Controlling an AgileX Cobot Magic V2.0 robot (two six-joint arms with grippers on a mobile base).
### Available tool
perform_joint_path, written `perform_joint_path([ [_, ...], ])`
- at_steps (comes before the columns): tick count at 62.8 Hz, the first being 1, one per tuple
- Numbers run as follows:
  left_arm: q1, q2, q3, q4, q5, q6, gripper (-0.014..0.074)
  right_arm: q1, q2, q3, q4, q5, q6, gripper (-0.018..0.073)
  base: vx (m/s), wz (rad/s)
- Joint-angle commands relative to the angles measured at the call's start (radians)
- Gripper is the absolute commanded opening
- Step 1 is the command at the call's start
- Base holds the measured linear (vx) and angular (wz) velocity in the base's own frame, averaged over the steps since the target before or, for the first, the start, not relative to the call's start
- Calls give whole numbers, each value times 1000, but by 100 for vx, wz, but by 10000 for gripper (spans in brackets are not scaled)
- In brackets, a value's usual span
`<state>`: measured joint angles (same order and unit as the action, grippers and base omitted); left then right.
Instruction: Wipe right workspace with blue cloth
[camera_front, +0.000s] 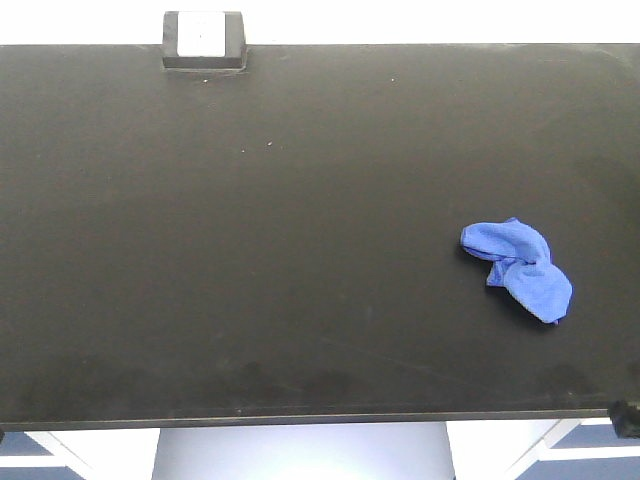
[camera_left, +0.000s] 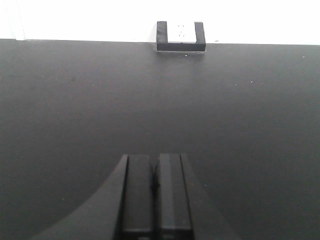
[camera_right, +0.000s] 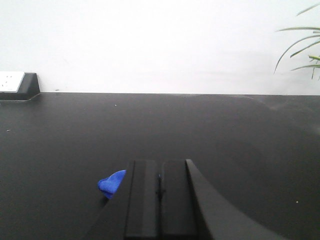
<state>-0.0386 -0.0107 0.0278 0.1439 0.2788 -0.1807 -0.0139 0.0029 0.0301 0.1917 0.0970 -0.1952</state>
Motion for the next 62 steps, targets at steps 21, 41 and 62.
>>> perform_joint_path([
  [21, -7, -16, 30, 1, -80, -8, -6, -5, -24, 20, -3, -26, -7, -5, 0, 0],
  [41, -7, -16, 30, 1, -80, -8, -6, -5, -24, 20, -3, -26, -7, -5, 0, 0],
  [62, -7, -16, 30, 1, -80, -8, -6, -5, -24, 20, -3, -26, -7, -5, 0, 0],
])
